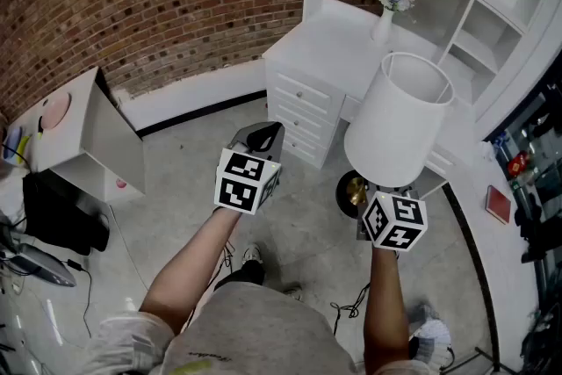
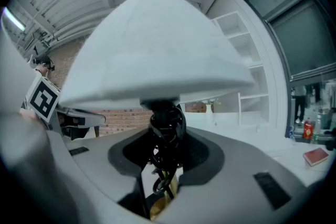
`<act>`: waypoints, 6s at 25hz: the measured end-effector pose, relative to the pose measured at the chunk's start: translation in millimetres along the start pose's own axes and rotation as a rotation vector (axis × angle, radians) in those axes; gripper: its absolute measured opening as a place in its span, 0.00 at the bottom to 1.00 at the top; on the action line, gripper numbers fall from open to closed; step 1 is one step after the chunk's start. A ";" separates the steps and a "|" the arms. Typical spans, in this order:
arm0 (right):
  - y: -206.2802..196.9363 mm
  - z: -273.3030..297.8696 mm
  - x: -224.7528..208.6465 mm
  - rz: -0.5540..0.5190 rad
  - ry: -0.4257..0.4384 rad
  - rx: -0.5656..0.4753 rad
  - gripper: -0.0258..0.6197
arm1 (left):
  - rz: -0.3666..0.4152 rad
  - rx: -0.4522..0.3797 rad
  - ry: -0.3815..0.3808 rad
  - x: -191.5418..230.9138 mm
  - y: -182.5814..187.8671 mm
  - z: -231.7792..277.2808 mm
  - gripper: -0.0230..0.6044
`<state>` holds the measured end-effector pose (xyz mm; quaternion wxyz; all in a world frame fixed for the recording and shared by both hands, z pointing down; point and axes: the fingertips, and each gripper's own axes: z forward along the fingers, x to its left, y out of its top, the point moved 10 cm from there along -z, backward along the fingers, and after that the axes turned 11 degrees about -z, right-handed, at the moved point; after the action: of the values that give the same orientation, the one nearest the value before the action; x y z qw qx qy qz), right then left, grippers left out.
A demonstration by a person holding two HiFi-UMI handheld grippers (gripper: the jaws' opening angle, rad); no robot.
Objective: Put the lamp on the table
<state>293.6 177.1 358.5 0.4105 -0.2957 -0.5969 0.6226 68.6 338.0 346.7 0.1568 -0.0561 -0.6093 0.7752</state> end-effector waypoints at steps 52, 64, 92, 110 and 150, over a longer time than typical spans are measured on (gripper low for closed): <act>29.2 215.6 34.8 0.053 -0.164 0.055 0.26 | 0.015 0.027 -0.224 184.9 74.1 197.1 0.03; 32.7 247.4 45.2 0.068 -0.240 0.063 0.26 | -0.025 0.024 -0.311 212.8 80.8 233.7 0.03; 15.6 280.6 -44.0 0.068 -0.310 0.055 0.26 | 0.073 0.081 -0.425 151.7 78.8 341.9 0.03; 7.8 345.1 -199.3 0.073 -0.219 0.055 0.26 | 0.068 0.125 -0.339 78.6 104.4 470.0 0.03; -18.0 439.6 -308.8 0.125 -0.237 0.075 0.26 | 0.107 0.161 -0.388 42.7 113.7 612.1 0.03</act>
<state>69.8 -310.7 388.0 0.3085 -0.2412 -0.5979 0.6994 -161.8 -239.9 395.4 -0.0010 0.0747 -0.5602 0.8250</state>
